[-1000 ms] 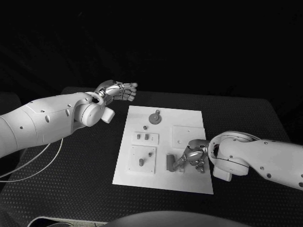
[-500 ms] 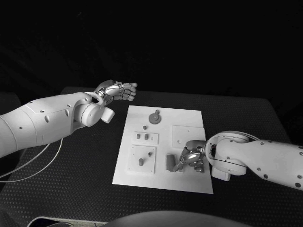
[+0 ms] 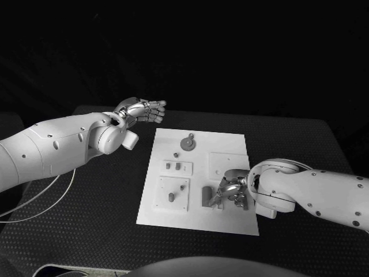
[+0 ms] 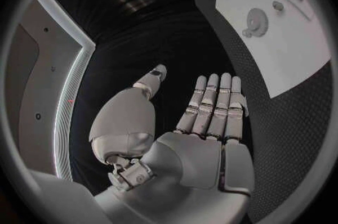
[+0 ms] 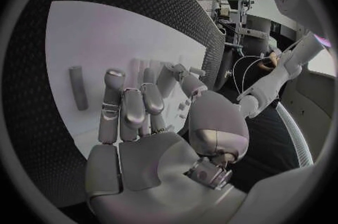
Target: Assemble the parts on the task board
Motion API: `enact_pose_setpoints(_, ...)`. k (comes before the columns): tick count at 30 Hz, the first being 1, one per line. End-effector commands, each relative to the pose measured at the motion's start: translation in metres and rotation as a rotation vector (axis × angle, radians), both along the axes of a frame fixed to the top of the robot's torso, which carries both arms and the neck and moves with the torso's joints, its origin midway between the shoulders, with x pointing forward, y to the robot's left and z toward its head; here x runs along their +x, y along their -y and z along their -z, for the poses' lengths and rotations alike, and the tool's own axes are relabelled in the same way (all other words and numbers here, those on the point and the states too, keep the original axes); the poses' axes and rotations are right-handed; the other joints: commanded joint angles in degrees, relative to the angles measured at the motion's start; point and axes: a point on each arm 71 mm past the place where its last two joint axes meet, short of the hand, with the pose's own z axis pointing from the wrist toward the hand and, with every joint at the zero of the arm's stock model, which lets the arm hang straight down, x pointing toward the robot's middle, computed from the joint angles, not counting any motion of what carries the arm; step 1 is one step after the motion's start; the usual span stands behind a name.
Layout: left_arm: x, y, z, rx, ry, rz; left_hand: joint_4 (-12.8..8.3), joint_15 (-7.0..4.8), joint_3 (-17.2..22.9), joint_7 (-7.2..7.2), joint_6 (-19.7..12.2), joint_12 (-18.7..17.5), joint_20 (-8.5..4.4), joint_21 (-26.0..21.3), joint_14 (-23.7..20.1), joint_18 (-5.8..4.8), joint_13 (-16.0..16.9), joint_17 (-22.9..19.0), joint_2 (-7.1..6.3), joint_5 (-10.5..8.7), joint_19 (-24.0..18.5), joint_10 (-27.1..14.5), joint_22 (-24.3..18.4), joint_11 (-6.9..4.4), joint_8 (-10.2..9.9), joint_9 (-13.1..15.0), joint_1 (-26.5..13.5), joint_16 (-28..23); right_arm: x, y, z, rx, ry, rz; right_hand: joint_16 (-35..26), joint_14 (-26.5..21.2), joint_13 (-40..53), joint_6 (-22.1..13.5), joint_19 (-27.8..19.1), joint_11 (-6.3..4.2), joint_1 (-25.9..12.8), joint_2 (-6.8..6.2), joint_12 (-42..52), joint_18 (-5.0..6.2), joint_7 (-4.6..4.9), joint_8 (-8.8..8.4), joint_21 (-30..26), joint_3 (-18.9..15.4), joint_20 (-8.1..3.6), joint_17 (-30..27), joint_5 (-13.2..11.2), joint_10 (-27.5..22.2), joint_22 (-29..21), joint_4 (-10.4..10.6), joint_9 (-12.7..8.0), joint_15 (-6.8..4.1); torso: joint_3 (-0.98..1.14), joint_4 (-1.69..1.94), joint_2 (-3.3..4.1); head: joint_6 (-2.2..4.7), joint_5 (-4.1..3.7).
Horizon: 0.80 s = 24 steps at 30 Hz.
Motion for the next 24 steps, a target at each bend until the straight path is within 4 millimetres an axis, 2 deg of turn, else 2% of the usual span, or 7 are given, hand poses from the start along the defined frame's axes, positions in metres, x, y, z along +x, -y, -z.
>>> enact_pose_setpoints(1, -0.0005, 0.0032, -0.0007, -0.014, -0.001, 0.021, -0.29, 0.13, -0.12, 1.12, 0.47, 0.33, 0.46, 0.18, 0.44, 0.62, -0.08, 0.07, 0.31, 0.22, 0.0, 0.19, -0.06, 0.23, 0.23, 0.06, -0.07, -0.24, 0.0042, 0.0045, -0.0002, -0.038, 0.03, 0.01, 0.24, 0.1, 0.78, 1.06, 0.08, -0.28, -0.17, 0.83, 0.32, 1.91, 0.5, 0.21, -0.1, -0.28, -0.19, 0.1, 0.06, 0.19, 0.97, -0.02, 0.06, -0.5, 0.0, 0.02, 0.0, -0.16, 0.15)
enact_pose_setpoints(5, -0.0004, 0.0024, -0.0007, -0.013, 0.0, 0.017, -0.32, 0.13, -0.12, 1.11, 0.48, 0.34, 0.46, 0.18, 0.42, 0.62, -0.1, 0.08, 0.32, 0.23, -0.01, 0.2, -0.07, 0.23, 0.24, 0.06, -0.05, -0.25, 0.0026, 0.0024, 0.0008, -0.043, 0.014, -0.01, 0.3, 0.08, 0.77, 1.1, 0.09, -0.34, -0.1, 1.02, 0.3, 1.91, 0.45, 0.19, -0.07, -0.39, -0.28, 0.14, 0.06, 0.21, 1.01, -0.64, 0.11, -0.56, 0.0, -0.07, -0.03, -0.15, 0.13)
enact_pose_setpoints(13, -0.0005, 0.0025, -0.0006, -0.012, -0.002, 0.018, -0.41, 0.13, -0.1, 1.09, 0.53, 0.36, 0.45, 0.18, 0.43, 0.63, -0.15, 0.11, 0.43, 0.24, -0.02, 0.24, -0.11, 0.21, 0.27, 0.06, 0.04, -0.28, 0.002, -0.0011, 0.0009, -0.066, 0.035, -0.041, 0.41, 0.08, 0.84, 1.28, 0.14, -0.39, 0.96, 0.18, 0.44, 1.91, 0.38, 0.14, 0.02, -0.59, -0.43, 0.23, 0.06, 0.43, 1.04, -3.58, 0.3, -0.62, 0.04, -0.05, -0.03, -0.22, 0.03)
enact_pose_setpoints(15, -0.0006, 0.002, -0.0006, -0.012, -0.002, 0.016, -0.48, 0.13, -0.08, 1.08, 0.53, 0.36, 0.45, 0.19, 0.44, 0.63, -0.18, 0.13, 0.5, 0.25, -0.02, 0.26, -0.12, 0.2, 0.27, 0.06, 0.1, -0.29, 0.0017, -0.0015, 0.0012, -0.069, 0.033, -0.045, 0.43, 0.09, 0.86, 1.4, 0.17, -0.44, 2.0, -0.41, 0.47, 1.91, 0.34, 0.17, 0.05, -0.46, -0.5, 0.22, 0.06, 0.5, 1.05, -4.75, 0.37, -0.65, 0.03, -0.04, -0.03, -0.25, 0.0)
enact_pose_setpoints(18, -0.0005, 0.0017, -0.0006, -0.011, -0.002, 0.015, -0.52, 0.13, -0.08, 1.08, 0.54, 0.37, 0.45, 0.19, 0.44, 0.62, -0.2, 0.14, 0.53, 0.24, -0.03, 0.27, -0.14, 0.2, 0.28, 0.05, 0.14, -0.3, 0.0016, -0.0021, 0.0014, -0.068, 0.037, -0.045, 0.42, 0.07, 0.8, 1.45, 0.19, -0.44, 3.23, -1.46, 0.4, 1.91, 0.34, 0.14, 0.07, -0.51, -0.51, 0.16, 0.06, 0.5, 1.04, -4.88, 0.45, -0.65, 0.01, -0.04, -0.02, -0.2, -0.02)
enact_pose_setpoints(24, -0.0006, 0.002, -0.0006, -0.012, -0.002, 0.017, -0.65, 0.13, -0.1, 1.07, 0.56, 0.38, 0.46, 0.19, 0.45, 0.62, -0.24, 0.17, 0.56, 0.17, -0.03, 0.3, -0.17, 0.2, 0.29, 0.05, 0.23, -0.33, 0.002, -0.003, 0.0011, -0.073, 0.052, -0.05, 0.48, 0.14, 0.9, 1.69, 0.21, -0.48, 5.29, -2.61, 0.56, 1.91, 0.27, 0.17, 0.06, -0.55, -0.5, 0.26, 0.07, 0.76, 1.02, -4.9, 0.61, -0.7, 0.01, -0.05, 0.0, -0.25, 0.0)
